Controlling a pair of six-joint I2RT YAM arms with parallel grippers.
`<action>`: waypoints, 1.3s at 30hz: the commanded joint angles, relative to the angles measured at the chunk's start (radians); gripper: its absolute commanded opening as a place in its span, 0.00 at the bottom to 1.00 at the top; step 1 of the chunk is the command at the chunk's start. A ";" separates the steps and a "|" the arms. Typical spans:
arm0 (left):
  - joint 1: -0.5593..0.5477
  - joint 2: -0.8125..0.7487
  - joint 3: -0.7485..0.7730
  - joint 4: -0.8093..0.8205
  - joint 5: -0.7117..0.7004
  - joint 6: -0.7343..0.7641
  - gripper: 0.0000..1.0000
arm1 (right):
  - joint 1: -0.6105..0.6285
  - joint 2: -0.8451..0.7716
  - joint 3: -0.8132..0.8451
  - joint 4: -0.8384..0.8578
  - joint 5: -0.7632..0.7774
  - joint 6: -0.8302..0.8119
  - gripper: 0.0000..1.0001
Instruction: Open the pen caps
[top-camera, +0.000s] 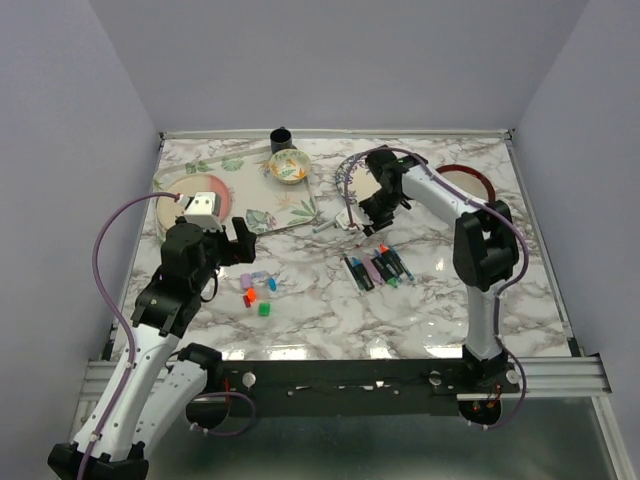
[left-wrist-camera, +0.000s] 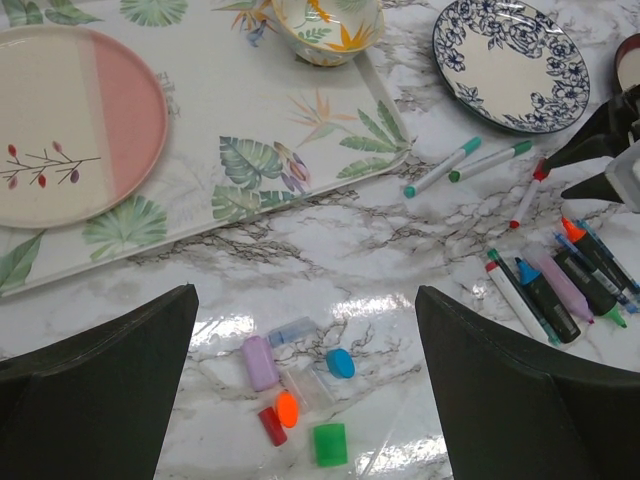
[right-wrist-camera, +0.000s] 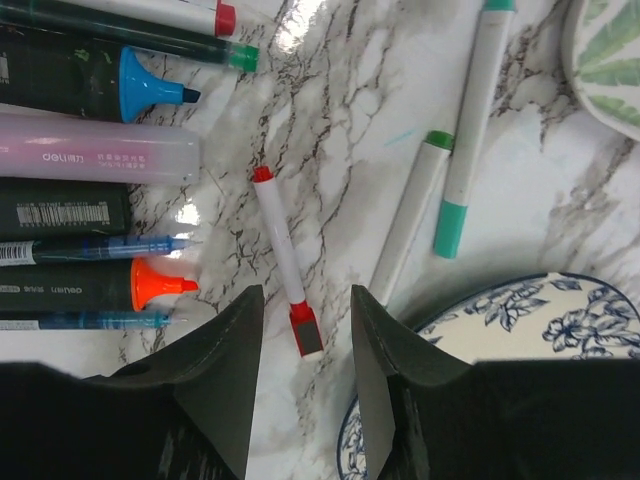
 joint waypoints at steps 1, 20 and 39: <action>0.017 -0.003 -0.010 0.034 0.044 0.015 0.99 | 0.031 0.078 0.053 -0.032 0.084 0.025 0.46; 0.031 0.000 -0.013 0.039 0.076 0.016 0.99 | 0.070 0.193 0.078 -0.018 0.265 0.038 0.34; 0.036 0.029 -0.015 0.043 0.133 0.021 0.99 | 0.089 0.084 0.073 0.054 0.121 0.203 0.01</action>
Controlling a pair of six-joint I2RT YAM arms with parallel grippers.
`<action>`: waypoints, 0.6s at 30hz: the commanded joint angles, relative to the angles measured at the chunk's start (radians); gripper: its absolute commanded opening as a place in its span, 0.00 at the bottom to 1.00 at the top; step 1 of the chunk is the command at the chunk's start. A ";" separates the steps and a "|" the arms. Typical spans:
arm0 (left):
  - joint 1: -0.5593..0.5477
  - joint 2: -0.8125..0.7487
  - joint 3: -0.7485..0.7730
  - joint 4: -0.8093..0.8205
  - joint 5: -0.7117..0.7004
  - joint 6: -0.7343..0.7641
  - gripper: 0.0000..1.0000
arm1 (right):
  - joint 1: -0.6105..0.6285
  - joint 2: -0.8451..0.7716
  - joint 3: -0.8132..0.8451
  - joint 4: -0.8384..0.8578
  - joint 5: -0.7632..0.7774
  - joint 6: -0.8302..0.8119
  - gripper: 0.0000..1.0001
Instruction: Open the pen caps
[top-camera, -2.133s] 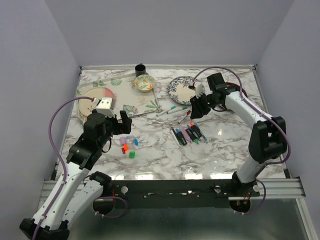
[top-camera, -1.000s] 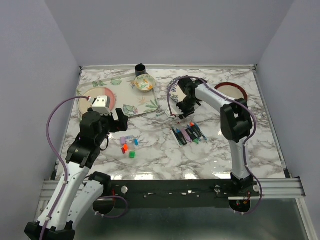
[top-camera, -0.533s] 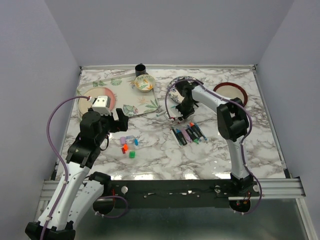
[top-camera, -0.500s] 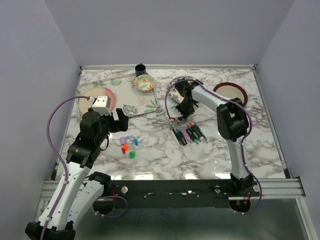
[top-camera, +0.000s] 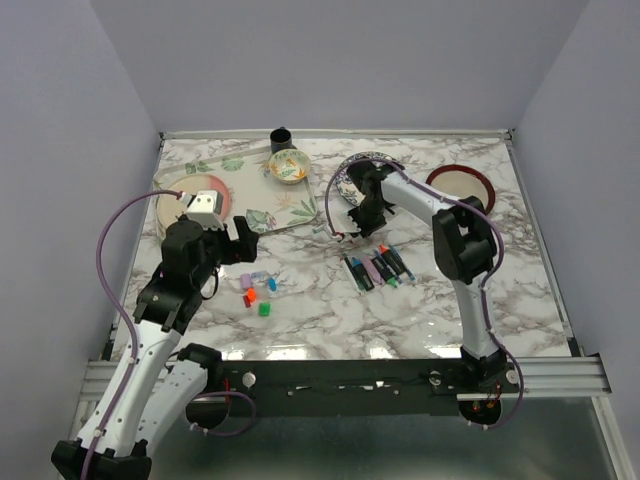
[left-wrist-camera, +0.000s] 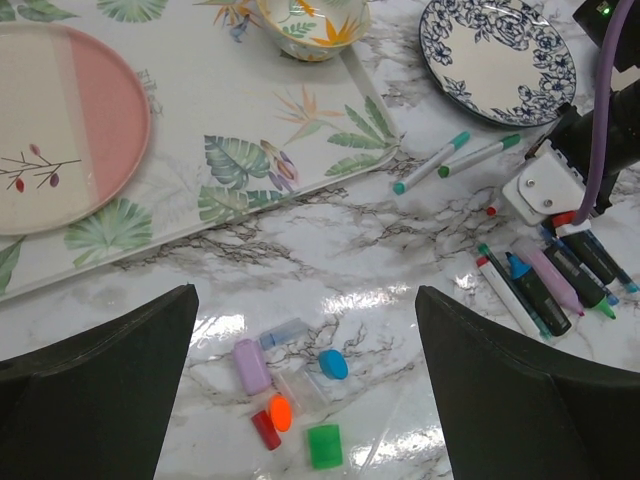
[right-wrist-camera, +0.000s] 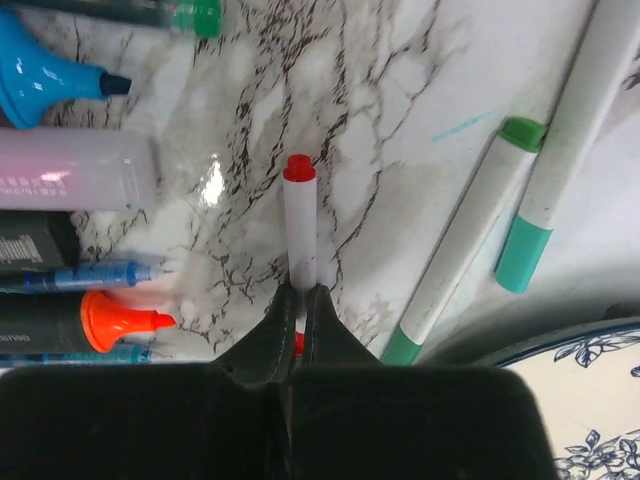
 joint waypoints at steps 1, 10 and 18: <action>0.007 0.015 -0.009 0.020 0.095 0.017 0.99 | 0.008 -0.139 -0.026 0.056 -0.162 0.151 0.01; 0.011 0.045 -0.029 0.098 0.316 -0.057 0.97 | -0.030 -0.541 -0.353 0.537 -0.391 0.884 0.01; -0.099 0.082 -0.197 0.509 0.461 -0.397 0.88 | -0.299 -0.851 -0.718 1.033 -0.665 1.665 0.01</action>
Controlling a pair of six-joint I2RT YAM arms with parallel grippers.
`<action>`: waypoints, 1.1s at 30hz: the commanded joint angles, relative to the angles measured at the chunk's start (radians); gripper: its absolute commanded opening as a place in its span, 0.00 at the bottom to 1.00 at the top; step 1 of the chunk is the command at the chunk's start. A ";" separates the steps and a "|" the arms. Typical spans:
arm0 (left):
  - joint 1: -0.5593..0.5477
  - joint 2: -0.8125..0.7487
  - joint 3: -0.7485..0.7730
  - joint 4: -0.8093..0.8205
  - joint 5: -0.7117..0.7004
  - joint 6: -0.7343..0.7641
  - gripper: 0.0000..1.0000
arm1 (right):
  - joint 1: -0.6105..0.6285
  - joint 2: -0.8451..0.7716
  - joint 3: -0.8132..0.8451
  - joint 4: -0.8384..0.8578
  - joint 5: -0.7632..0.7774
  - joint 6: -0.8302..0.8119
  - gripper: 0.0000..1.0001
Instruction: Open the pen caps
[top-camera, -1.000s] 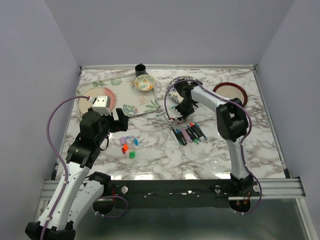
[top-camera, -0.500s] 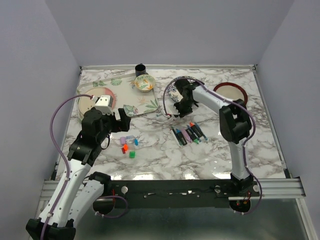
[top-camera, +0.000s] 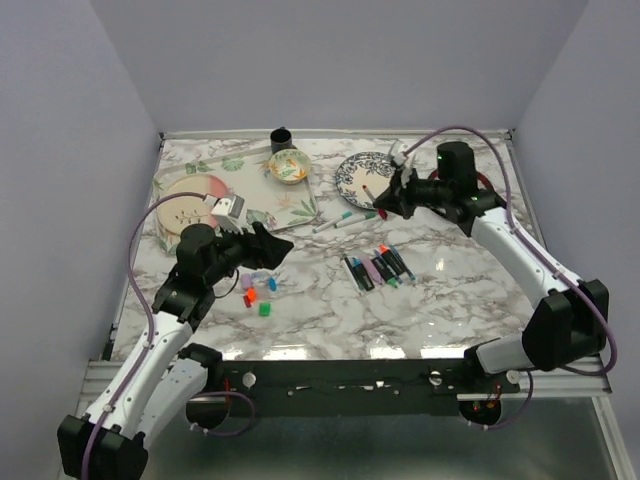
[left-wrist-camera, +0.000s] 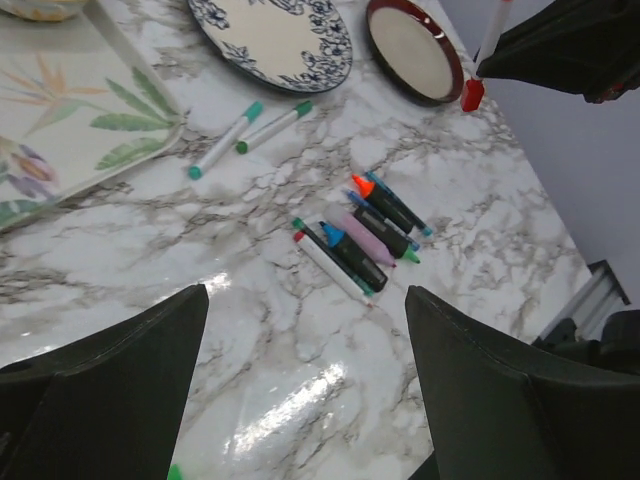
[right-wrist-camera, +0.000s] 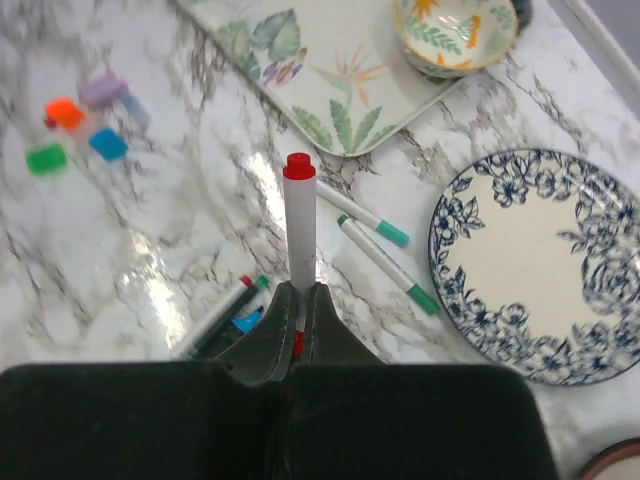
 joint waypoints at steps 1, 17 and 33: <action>-0.161 0.040 -0.090 0.286 0.021 -0.222 0.88 | -0.184 -0.166 -0.279 0.463 -0.194 0.626 0.01; -0.594 0.672 0.289 0.524 -0.294 -0.265 0.89 | -0.345 -0.296 -0.485 0.457 -0.053 1.273 0.00; -0.651 1.024 0.720 0.117 -0.483 -0.173 0.53 | -0.348 -0.277 -0.528 0.518 -0.155 1.375 0.00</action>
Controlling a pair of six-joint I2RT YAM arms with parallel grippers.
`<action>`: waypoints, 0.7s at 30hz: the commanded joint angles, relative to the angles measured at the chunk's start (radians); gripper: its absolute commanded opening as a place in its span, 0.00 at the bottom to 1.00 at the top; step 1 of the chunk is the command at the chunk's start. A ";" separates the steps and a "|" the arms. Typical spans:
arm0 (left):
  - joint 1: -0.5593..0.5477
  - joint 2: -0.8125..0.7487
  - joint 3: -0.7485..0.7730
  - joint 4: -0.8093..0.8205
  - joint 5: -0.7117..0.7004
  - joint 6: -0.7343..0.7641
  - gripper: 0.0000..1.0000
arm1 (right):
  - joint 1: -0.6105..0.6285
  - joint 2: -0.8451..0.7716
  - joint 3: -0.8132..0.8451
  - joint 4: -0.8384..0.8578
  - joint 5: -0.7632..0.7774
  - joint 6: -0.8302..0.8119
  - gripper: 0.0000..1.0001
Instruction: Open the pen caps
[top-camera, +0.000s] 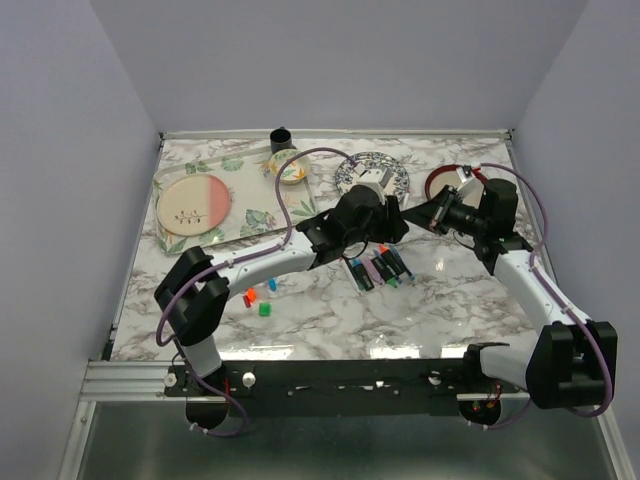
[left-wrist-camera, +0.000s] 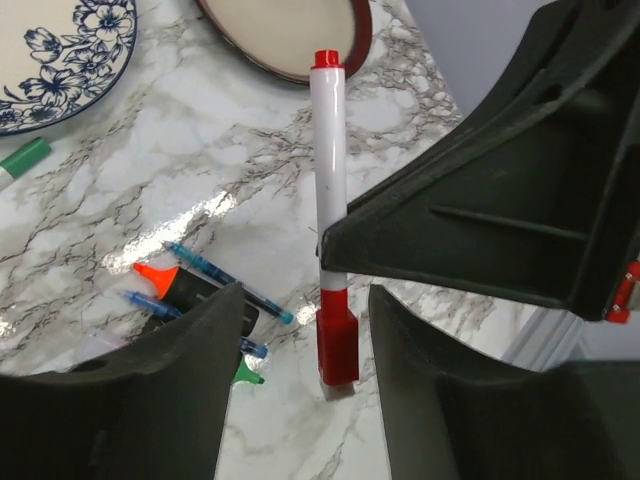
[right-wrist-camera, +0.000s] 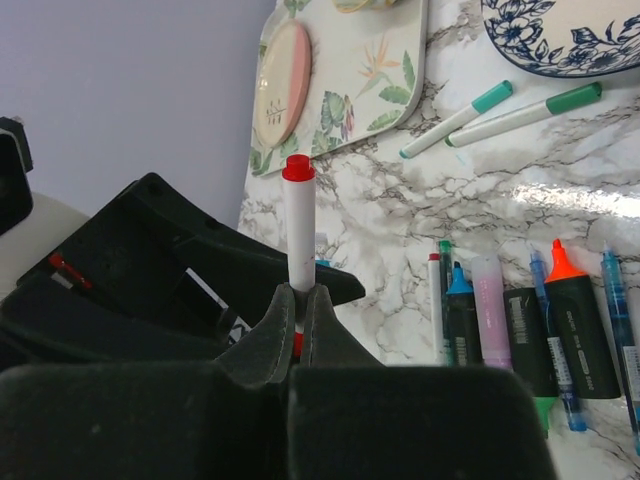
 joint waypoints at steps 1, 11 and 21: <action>-0.011 0.040 0.090 -0.139 -0.084 0.063 0.49 | -0.005 0.008 -0.006 0.028 -0.037 0.034 0.01; -0.071 0.057 0.131 -0.338 -0.051 0.132 0.00 | -0.113 -0.056 -0.069 0.015 0.132 0.068 0.01; -0.186 -0.035 -0.061 -0.409 0.044 0.141 0.00 | -0.371 -0.119 -0.176 0.067 0.203 0.174 0.00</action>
